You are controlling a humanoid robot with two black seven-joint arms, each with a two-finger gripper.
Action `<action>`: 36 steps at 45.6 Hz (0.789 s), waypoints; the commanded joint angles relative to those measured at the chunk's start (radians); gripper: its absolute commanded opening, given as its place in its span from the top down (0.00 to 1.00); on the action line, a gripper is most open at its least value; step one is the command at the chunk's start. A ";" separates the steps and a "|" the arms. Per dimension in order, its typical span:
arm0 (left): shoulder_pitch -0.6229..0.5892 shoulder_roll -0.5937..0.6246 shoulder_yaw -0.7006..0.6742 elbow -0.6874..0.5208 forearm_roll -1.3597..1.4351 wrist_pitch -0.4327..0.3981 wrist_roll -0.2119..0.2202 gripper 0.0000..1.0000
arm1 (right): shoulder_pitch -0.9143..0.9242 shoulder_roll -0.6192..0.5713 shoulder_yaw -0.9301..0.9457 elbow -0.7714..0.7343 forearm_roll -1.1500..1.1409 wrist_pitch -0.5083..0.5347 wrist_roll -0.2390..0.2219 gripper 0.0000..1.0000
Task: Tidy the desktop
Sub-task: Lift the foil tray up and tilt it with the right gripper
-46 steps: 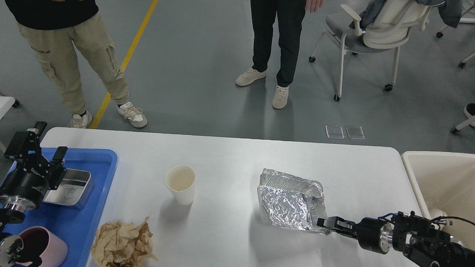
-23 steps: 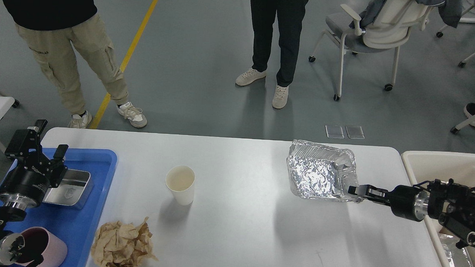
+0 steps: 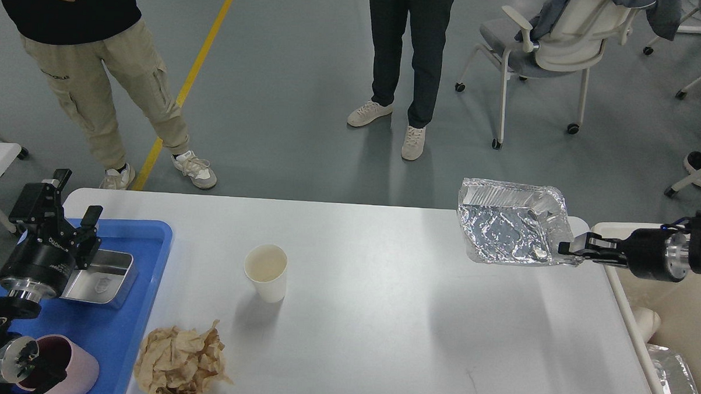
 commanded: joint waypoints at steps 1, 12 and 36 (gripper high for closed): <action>-0.010 -0.001 0.000 0.002 0.000 0.000 0.000 0.03 | 0.065 -0.004 -0.029 0.004 0.002 0.012 -0.008 1.00; -0.038 -0.002 0.003 0.000 0.000 0.000 0.006 0.03 | 0.171 0.005 -0.032 0.063 0.002 0.058 -0.104 1.00; -0.076 0.007 0.020 0.002 0.002 0.011 0.032 0.03 | 0.251 -0.075 -0.020 0.474 0.209 0.060 -0.462 1.00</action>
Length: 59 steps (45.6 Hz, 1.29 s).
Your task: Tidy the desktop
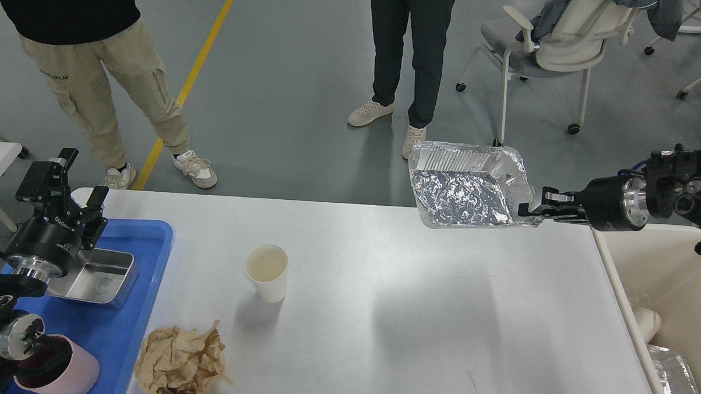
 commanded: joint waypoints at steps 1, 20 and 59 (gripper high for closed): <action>-0.007 0.001 0.002 0.000 0.000 0.000 0.003 0.03 | 0.017 -0.032 0.011 0.130 0.042 -0.013 -0.124 1.00; -0.016 0.006 0.002 0.000 -0.001 -0.001 0.056 0.03 | 0.021 -0.002 0.018 0.276 0.180 -0.073 -0.337 1.00; -0.143 0.227 0.127 -0.036 0.045 -0.105 0.103 0.03 | 0.026 0.202 0.018 0.184 0.243 -0.078 -0.335 1.00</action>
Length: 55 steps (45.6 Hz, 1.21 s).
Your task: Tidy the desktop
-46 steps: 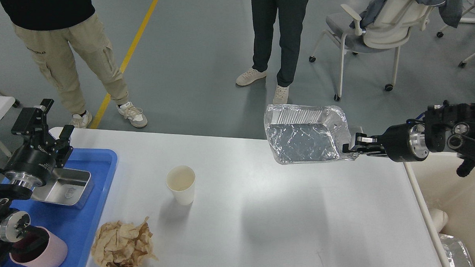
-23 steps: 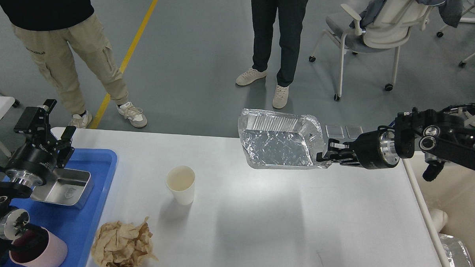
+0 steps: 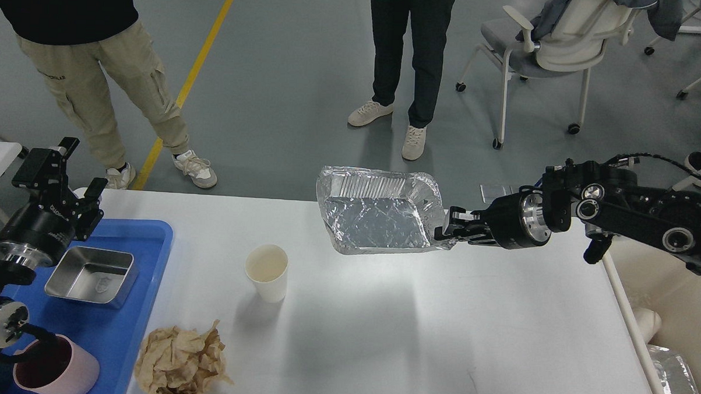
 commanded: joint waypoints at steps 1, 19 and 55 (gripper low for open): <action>-0.100 0.120 0.113 -0.025 0.055 -0.029 0.011 0.03 | 0.000 0.015 -0.001 -0.021 -0.001 -0.001 0.000 1.00; -0.254 0.622 0.405 -0.346 0.142 -0.077 0.159 0.03 | -0.001 0.055 -0.005 -0.078 -0.004 -0.004 0.000 1.00; -0.255 1.018 0.647 -0.475 0.108 -0.108 0.069 0.03 | -0.003 0.057 -0.006 -0.081 -0.010 -0.015 0.000 1.00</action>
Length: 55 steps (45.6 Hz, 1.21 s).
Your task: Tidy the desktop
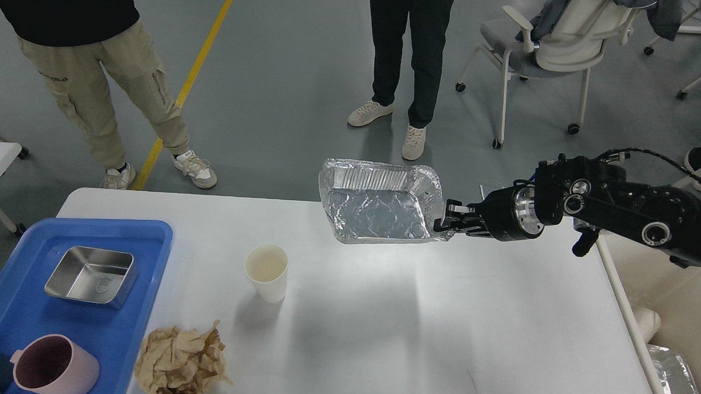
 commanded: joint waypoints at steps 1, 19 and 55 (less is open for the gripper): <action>-0.011 -0.028 0.004 0.005 -0.032 -0.011 -0.002 0.03 | -0.001 0.003 0.001 0.000 0.000 0.000 0.000 1.00; -0.107 -0.295 -0.020 0.172 0.430 -0.027 -0.048 0.03 | 0.004 0.002 0.005 0.003 0.000 -0.002 0.001 1.00; -0.374 -1.007 0.112 0.465 1.251 -0.113 -0.133 0.03 | 0.013 0.005 0.010 0.003 -0.002 0.000 0.001 1.00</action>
